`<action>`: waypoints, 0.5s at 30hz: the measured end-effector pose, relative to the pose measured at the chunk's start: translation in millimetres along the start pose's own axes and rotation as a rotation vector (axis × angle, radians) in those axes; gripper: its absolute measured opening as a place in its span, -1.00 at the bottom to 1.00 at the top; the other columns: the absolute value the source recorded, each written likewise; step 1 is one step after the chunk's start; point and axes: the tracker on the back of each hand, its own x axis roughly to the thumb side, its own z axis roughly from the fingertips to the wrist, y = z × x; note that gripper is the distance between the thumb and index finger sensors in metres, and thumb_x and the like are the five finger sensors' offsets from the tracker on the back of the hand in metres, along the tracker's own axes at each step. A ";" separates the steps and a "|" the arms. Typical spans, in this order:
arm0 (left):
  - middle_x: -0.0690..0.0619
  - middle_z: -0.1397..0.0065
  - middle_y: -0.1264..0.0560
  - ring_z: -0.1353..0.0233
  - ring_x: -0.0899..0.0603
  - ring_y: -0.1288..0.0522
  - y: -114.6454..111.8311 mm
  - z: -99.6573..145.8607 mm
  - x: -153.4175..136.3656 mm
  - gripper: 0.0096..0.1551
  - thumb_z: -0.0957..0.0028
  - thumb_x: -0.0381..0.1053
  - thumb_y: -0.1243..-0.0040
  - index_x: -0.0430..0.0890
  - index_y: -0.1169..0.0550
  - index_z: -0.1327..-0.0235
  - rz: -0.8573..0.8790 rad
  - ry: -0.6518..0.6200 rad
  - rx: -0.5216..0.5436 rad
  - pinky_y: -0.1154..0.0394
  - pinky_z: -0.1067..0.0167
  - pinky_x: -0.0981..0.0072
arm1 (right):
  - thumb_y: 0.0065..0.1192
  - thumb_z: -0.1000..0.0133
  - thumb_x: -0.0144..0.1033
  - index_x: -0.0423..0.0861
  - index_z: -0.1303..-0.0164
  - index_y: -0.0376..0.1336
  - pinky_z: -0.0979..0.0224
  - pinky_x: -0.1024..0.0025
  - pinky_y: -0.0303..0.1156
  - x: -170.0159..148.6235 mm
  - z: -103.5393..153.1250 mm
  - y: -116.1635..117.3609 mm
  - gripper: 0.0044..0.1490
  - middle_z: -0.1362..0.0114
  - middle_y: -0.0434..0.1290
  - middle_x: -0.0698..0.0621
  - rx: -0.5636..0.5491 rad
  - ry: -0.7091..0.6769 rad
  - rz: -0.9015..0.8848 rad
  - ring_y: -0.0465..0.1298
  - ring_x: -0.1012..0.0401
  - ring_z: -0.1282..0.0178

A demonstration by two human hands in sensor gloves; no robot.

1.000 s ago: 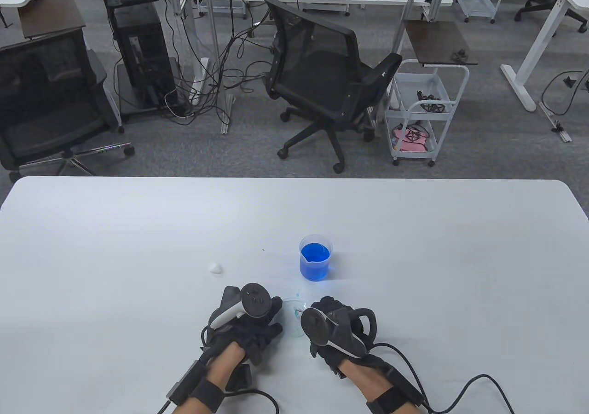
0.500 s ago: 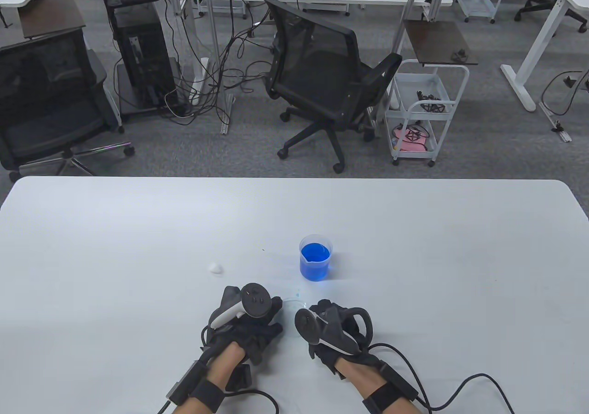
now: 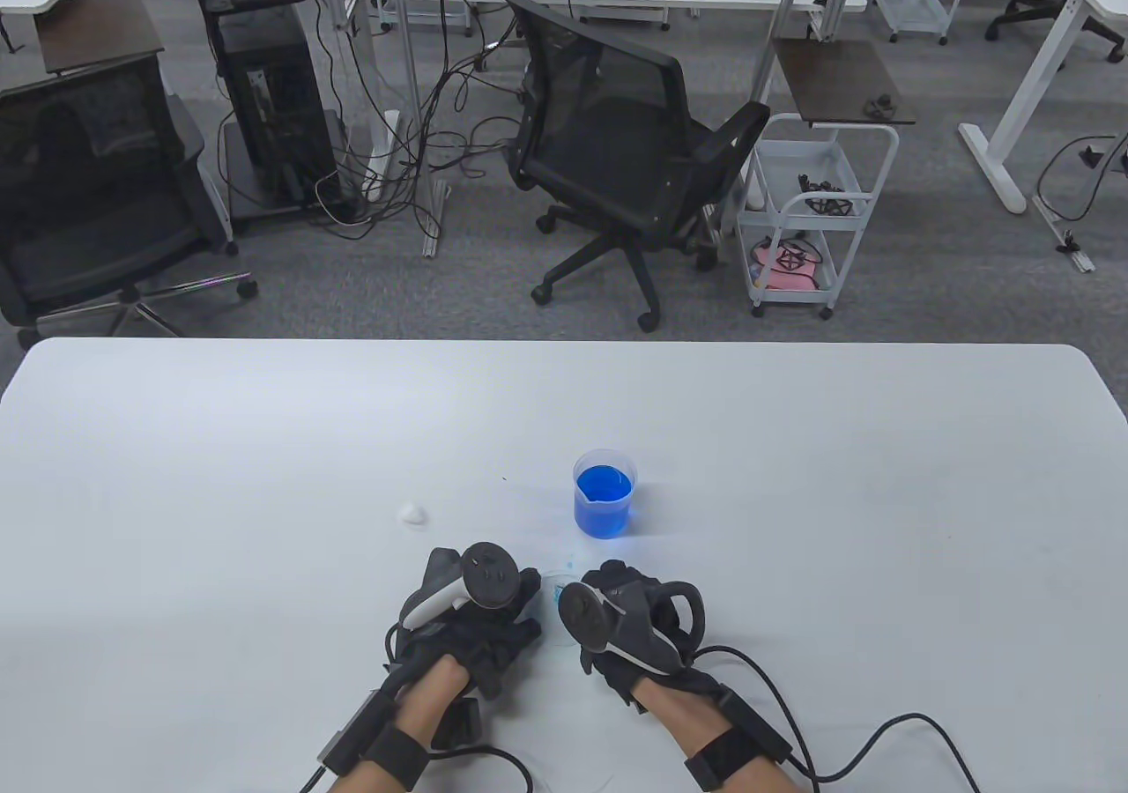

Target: Dip tweezers-held cotton tuft into dye solution and dot onto culture dish

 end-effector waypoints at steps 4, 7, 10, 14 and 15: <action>-0.34 -0.73 0.31 -0.59 -0.52 0.36 0.0 0.0 0.0 -0.20 -0.36 0.08 0.01 0.05 0.12 -0.67 0.000 0.000 0.000 0.29 -0.34 -0.60 | 0.49 0.26 -0.25 -0.29 0.30 0.64 0.43 0.31 0.66 4.0 2.1 10.6 -0.50 0.05 0.68 -0.28 0.042 -0.027 0.078 0.66 0.21 0.43; -0.34 -0.73 0.31 -0.59 -0.52 0.36 0.1 -0.1 0.0 -0.20 -0.36 0.08 0.01 0.05 0.12 -0.67 -0.005 -0.003 -0.002 0.29 -0.34 -0.60 | 0.49 0.26 -0.25 -0.29 0.30 0.64 0.43 0.31 0.66 4.0 2.0 9.2 -0.50 0.05 0.68 -0.28 0.038 -0.026 0.070 0.65 0.21 0.43; -0.34 -0.73 0.31 -0.59 -0.52 0.36 -0.5 -0.5 0.8 -0.20 -0.36 0.08 0.01 0.05 0.12 -0.67 -0.004 -0.003 -0.003 0.30 -0.34 -0.60 | 0.50 0.26 -0.25 -0.30 0.30 0.64 0.43 0.31 0.66 2.5 2.4 5.7 -0.50 0.06 0.68 -0.29 0.025 -0.021 0.056 0.65 0.21 0.43; -0.34 -0.73 0.31 -0.60 -0.52 0.36 -0.6 -0.5 1.0 -0.20 -0.36 0.08 0.01 0.05 0.12 -0.67 -0.004 -0.003 -0.003 0.29 -0.34 -0.60 | 0.50 0.27 -0.25 -0.30 0.30 0.64 0.43 0.31 0.66 -3.8 1.8 -8.2 -0.50 0.05 0.68 -0.29 -0.023 0.002 0.024 0.66 0.21 0.43; -0.34 -0.73 0.31 -0.60 -0.52 0.36 -0.6 -0.5 1.0 -0.20 -0.36 0.08 0.01 0.05 0.12 -0.67 -0.004 -0.003 -0.003 0.30 -0.34 -0.60 | 0.50 0.27 -0.25 -0.30 0.30 0.64 0.44 0.31 0.66 -5.8 2.1 -12.9 -0.50 0.05 0.68 -0.29 -0.037 0.009 0.016 0.66 0.21 0.43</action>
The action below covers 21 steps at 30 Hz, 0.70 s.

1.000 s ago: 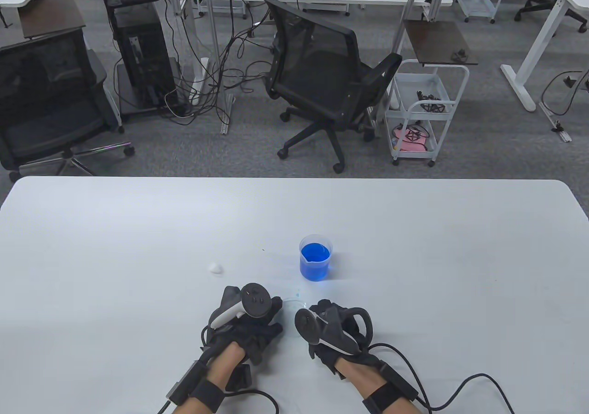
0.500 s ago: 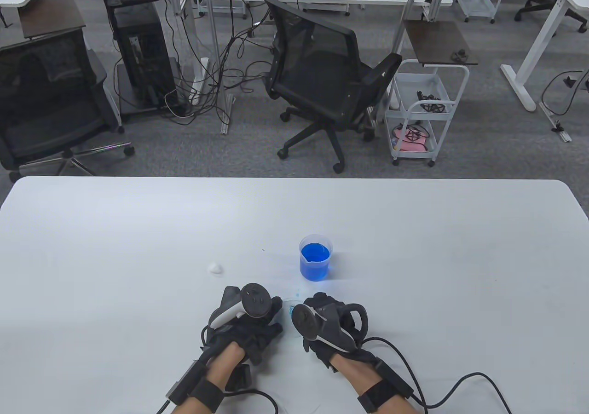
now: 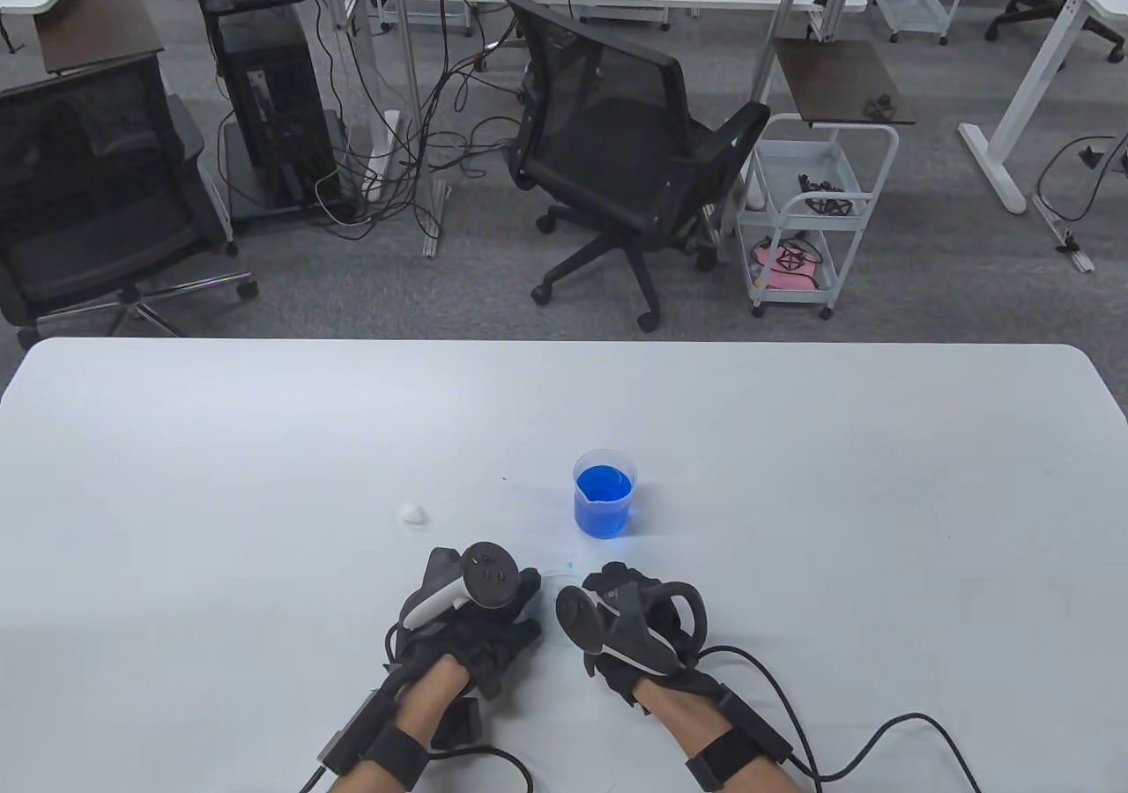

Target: Dip tweezers-held cotton tuft into dye solution and dot onto culture dish

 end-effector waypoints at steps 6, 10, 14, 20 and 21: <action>-0.34 -0.73 0.31 -0.59 -0.52 0.36 0.0 0.0 0.0 -0.20 -0.36 0.07 0.01 0.05 0.12 -0.67 0.000 0.000 0.000 0.30 -0.34 -0.60 | 0.50 0.27 -0.25 -0.30 0.30 0.64 0.44 0.30 0.66 -6.7 4.7 -13.1 -0.50 0.05 0.68 -0.29 -0.044 0.013 -0.012 0.65 0.20 0.44; -0.34 -0.73 0.31 -0.60 -0.52 0.36 0.0 0.0 0.0 -0.20 -0.36 0.08 0.01 0.05 0.12 -0.67 0.000 0.000 0.000 0.30 -0.34 -0.60 | 0.50 0.27 -0.25 -0.30 0.30 0.63 0.43 0.30 0.66 -3.7 6.7 -0.3 -0.50 0.05 0.68 -0.29 0.004 -0.003 0.021 0.65 0.20 0.43; -0.34 -0.73 0.31 -0.60 -0.52 0.36 0.0 0.0 0.0 -0.20 -0.36 0.08 0.01 0.06 0.12 -0.67 0.000 0.000 0.000 0.30 -0.34 -0.60 | 0.50 0.27 -0.25 -0.29 0.30 0.64 0.43 0.30 0.66 3.3 6.4 17.4 -0.50 0.05 0.68 -0.28 0.070 -0.036 0.071 0.65 0.20 0.43; -0.33 -0.73 0.31 -0.60 -0.52 0.36 0.0 0.0 0.0 -0.20 -0.36 0.08 0.01 0.06 0.12 -0.67 0.000 0.000 0.000 0.30 -0.34 -0.60 | 0.50 0.27 -0.25 -0.30 0.30 0.64 0.43 0.30 0.66 4.9 7.5 21.4 -0.50 0.05 0.68 -0.28 0.086 -0.046 0.083 0.65 0.20 0.43; -0.33 -0.73 0.31 -0.60 -0.52 0.36 0.0 0.0 0.0 -0.20 -0.36 0.08 0.01 0.06 0.12 -0.67 0.000 0.000 0.000 0.30 -0.34 -0.60 | 0.50 0.27 -0.25 -0.29 0.30 0.64 0.43 0.30 0.66 4.0 7.6 20.5 -0.50 0.05 0.68 -0.28 0.083 -0.045 0.080 0.65 0.20 0.43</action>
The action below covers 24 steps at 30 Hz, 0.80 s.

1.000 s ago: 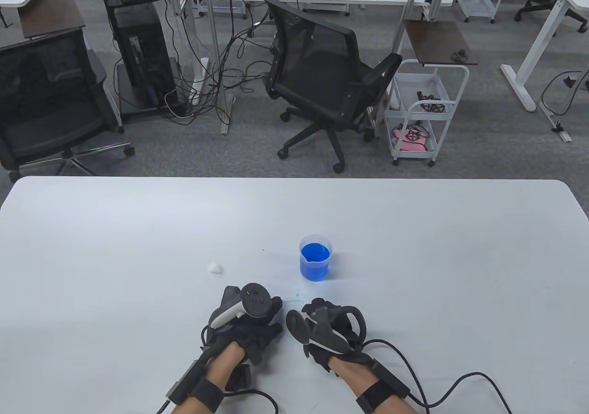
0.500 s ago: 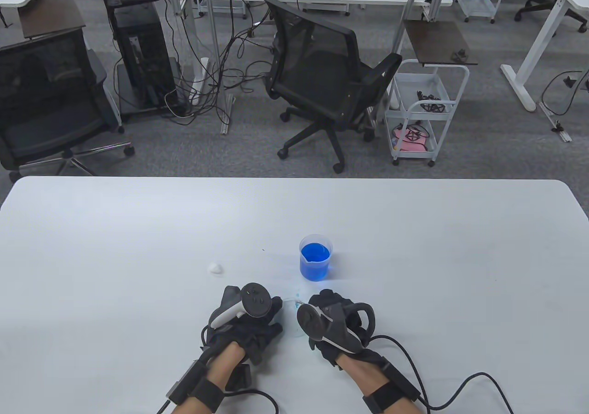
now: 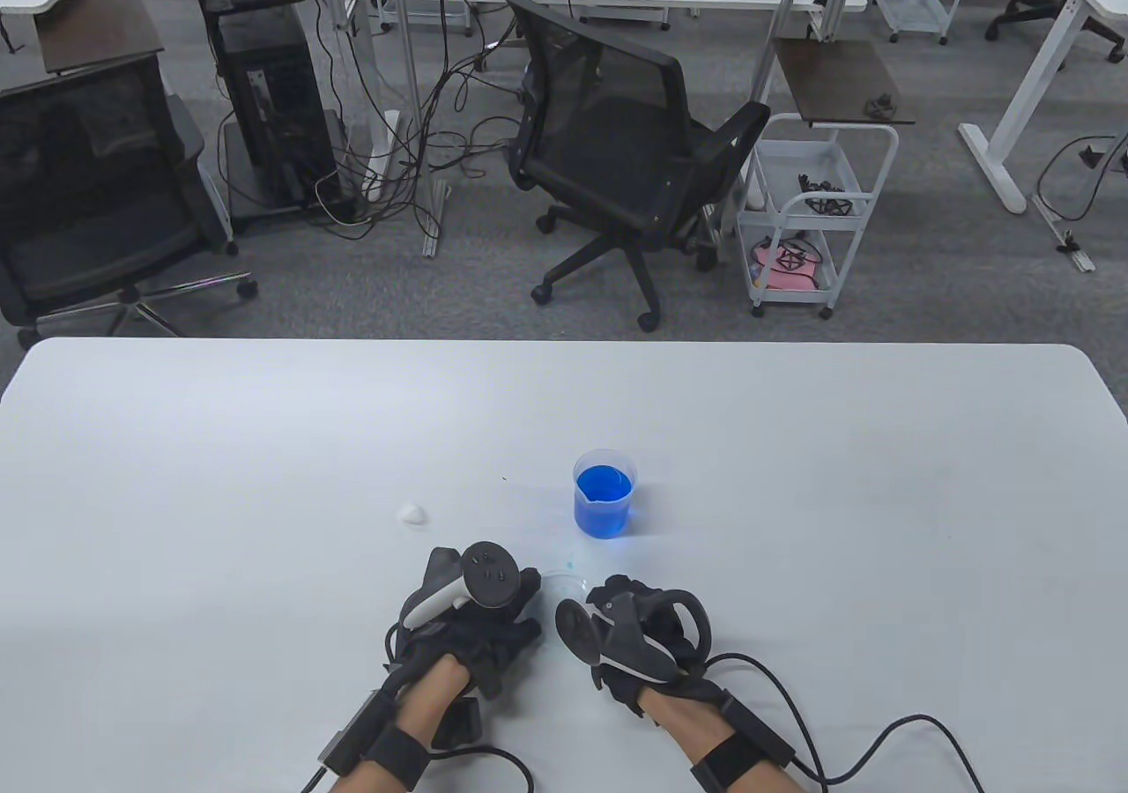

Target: Dip tweezers-held cotton tuft into dye solution and dot onto culture dish

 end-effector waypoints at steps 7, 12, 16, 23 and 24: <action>-0.33 -0.73 0.31 -0.60 -0.52 0.36 0.0 0.0 0.0 -0.21 -0.36 0.08 0.02 0.06 0.12 -0.67 0.000 0.000 0.000 0.30 -0.34 -0.60 | 0.50 0.27 -0.25 -0.30 0.30 0.64 0.43 0.30 0.66 -9.1 5.5 -27.7 -0.50 0.05 0.68 -0.29 -0.085 0.026 -0.066 0.65 0.20 0.43; -0.33 -0.73 0.31 -0.60 -0.52 0.36 0.0 0.0 0.0 -0.20 -0.36 0.08 0.01 0.06 0.12 -0.67 0.000 0.000 0.000 0.30 -0.34 -0.60 | 0.50 0.27 -0.25 -0.30 0.30 0.64 0.44 0.30 0.66 -12.4 13.5 -37.6 -0.50 0.05 0.68 -0.29 -0.116 0.025 -0.087 0.65 0.20 0.44; -0.33 -0.73 0.31 -0.60 -0.51 0.36 0.0 0.0 0.0 -0.21 -0.36 0.08 0.02 0.06 0.12 -0.67 0.000 0.000 0.000 0.30 -0.34 -0.60 | 0.50 0.27 -0.25 -0.30 0.30 0.64 0.44 0.30 0.66 -8.4 14.3 -24.1 -0.50 0.05 0.68 -0.29 -0.064 0.010 -0.064 0.65 0.20 0.44; -0.33 -0.73 0.31 -0.60 -0.51 0.36 0.0 0.0 0.0 -0.21 -0.36 0.08 0.02 0.06 0.12 -0.67 0.000 0.000 0.000 0.30 -0.34 -0.60 | 0.50 0.27 -0.25 -0.30 0.30 0.63 0.43 0.31 0.66 0.0 12.7 -1.7 -0.50 0.05 0.68 -0.29 0.009 -0.025 -0.013 0.65 0.21 0.43; -0.33 -0.73 0.31 -0.60 -0.51 0.36 -0.1 0.4 -0.2 -0.21 -0.36 0.08 0.02 0.06 0.12 -0.67 0.000 0.009 0.000 0.30 -0.34 -0.60 | 0.50 0.27 -0.25 -0.30 0.30 0.63 0.43 0.31 0.66 -0.6 12.4 -3.9 -0.50 0.05 0.68 -0.29 0.005 -0.023 -0.016 0.65 0.20 0.43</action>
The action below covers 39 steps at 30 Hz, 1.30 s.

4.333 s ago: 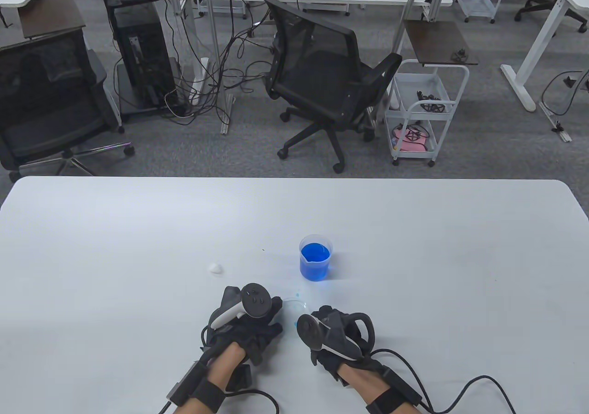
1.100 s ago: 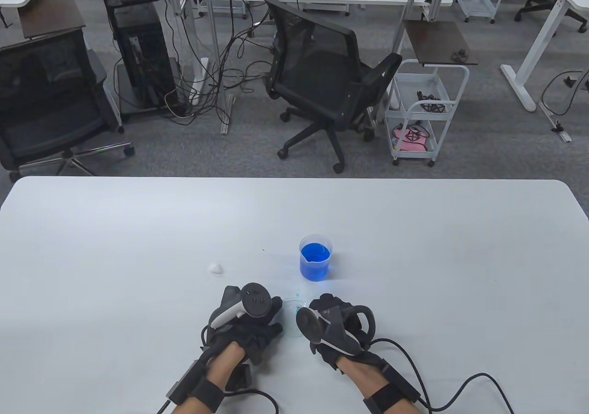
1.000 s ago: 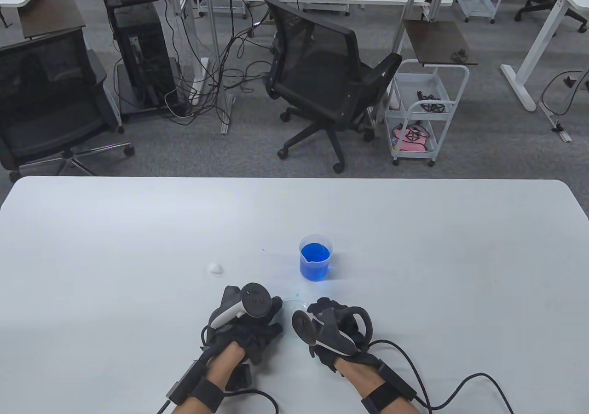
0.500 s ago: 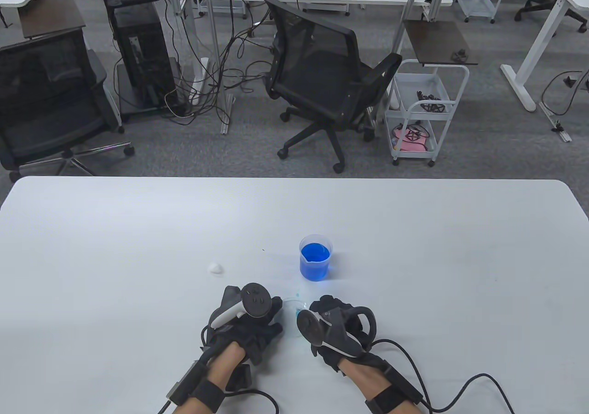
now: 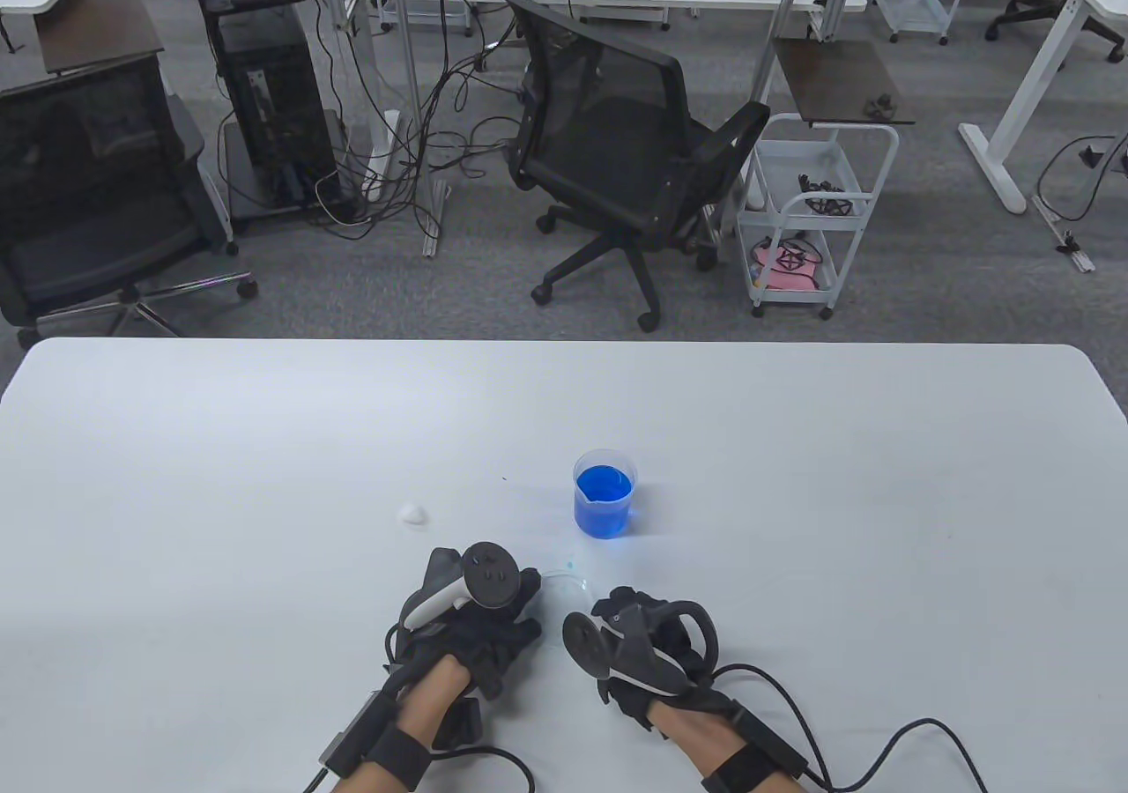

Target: Dip tweezers-held cotton tuft into dye solution and dot onto culture dish

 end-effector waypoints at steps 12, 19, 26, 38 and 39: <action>-0.33 -0.73 0.31 -0.60 -0.51 0.36 1.0 0.1 -0.8 -0.21 -0.36 0.08 0.02 0.06 0.12 -0.67 0.001 -0.001 0.000 0.29 -0.34 -0.60 | 0.50 0.27 -0.25 -0.30 0.30 0.63 0.44 0.31 0.66 -17.7 -2.7 -35.6 -0.50 0.05 0.68 -0.29 -0.147 0.079 -0.086 0.65 0.21 0.44; -0.33 -0.73 0.32 -0.60 -0.51 0.36 0.7 0.3 -1.1 -0.20 -0.36 0.08 0.02 0.06 0.12 -0.67 0.002 -0.003 0.000 0.30 -0.34 -0.60 | 0.50 0.27 -0.25 -0.30 0.31 0.64 0.44 0.31 0.66 -16.6 -9.8 -6.3 -0.50 0.06 0.68 -0.29 -0.047 0.074 -0.028 0.65 0.21 0.44; -0.33 -0.73 0.31 -0.60 -0.51 0.36 0.4 0.4 -1.1 -0.21 -0.36 0.08 0.02 0.06 0.12 -0.67 0.002 -0.004 0.000 0.30 -0.34 -0.60 | 0.50 0.27 -0.25 -0.30 0.31 0.64 0.44 0.31 0.66 -9.5 -9.4 0.4 -0.50 0.06 0.68 -0.28 -0.020 0.052 -0.011 0.65 0.21 0.44; -0.33 -0.73 0.32 -0.60 -0.51 0.36 0.4 0.3 -1.1 -0.21 -0.36 0.08 0.02 0.06 0.12 -0.67 0.002 -0.004 0.001 0.30 -0.34 -0.60 | 0.50 0.27 -0.25 -0.30 0.30 0.63 0.44 0.31 0.66 -18.1 4.8 -37.0 -0.50 0.06 0.68 -0.29 -0.135 0.075 -0.088 0.65 0.21 0.44; -0.33 -0.73 0.32 -0.60 -0.51 0.36 0.4 0.3 -1.1 -0.21 -0.36 0.08 0.02 0.06 0.12 -0.67 0.002 -0.004 0.001 0.30 -0.34 -0.60 | 0.50 0.27 -0.25 -0.30 0.30 0.63 0.44 0.31 0.66 -17.9 6.2 -36.9 -0.50 0.06 0.68 -0.29 -0.131 0.074 -0.088 0.65 0.21 0.44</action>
